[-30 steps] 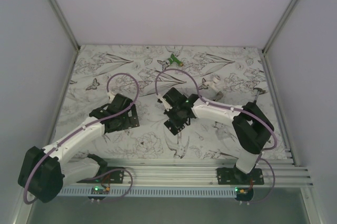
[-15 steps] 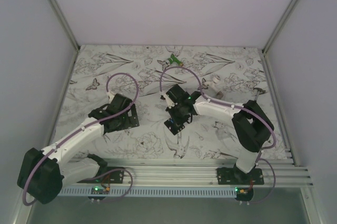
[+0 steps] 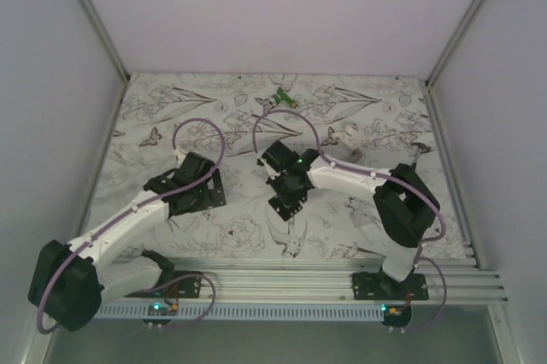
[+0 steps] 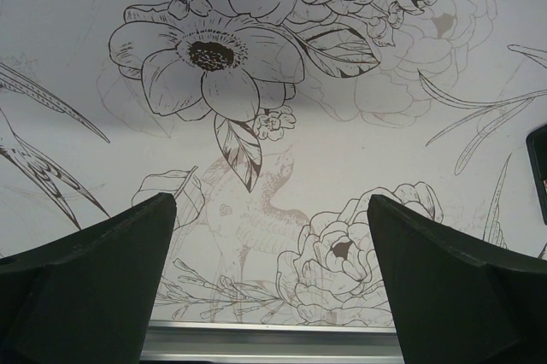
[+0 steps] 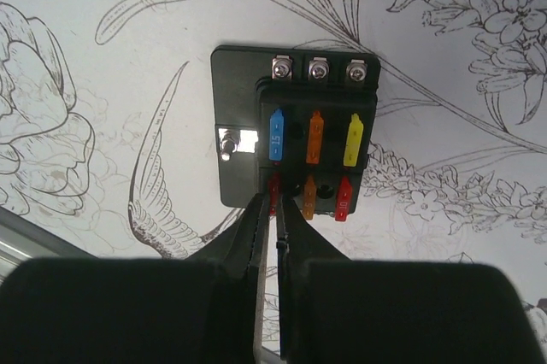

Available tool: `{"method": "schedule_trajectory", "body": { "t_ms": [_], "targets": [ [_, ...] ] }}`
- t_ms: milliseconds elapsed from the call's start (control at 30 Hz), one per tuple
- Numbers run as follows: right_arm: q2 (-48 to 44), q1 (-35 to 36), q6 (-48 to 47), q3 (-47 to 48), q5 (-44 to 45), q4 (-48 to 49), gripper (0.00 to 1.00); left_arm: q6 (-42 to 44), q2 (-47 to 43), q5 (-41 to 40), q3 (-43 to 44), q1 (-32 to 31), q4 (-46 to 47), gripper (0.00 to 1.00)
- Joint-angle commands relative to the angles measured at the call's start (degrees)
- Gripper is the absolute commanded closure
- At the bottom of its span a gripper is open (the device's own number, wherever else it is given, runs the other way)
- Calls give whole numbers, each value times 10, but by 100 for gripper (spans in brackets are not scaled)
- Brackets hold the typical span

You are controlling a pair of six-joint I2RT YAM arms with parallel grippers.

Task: Snap on the fuse box
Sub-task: Install the fuse at the fuse box base.

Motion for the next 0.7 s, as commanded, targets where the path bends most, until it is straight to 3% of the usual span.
{"method": "schedule_trajectory", "body": {
  "t_ms": [0,200,333,533,667],
  "targets": [
    [-27,7,-2,31,26,-26,88,2,-1,4,6,4,-17,0],
    [-86,8,16,32,27,-18,75,3,-5,4,6,4,-17,0],
    [-119,-4,55,-5,78,-34,63,4,-7,3,5,4,-17,0],
    [-205,-82,131,-112,116,-41,35,4,-10,4,5,4,-17,0],
    [-270,-152,167,-176,143,-37,10,4,-9,3,5,4,-17,0]
  ]
}}
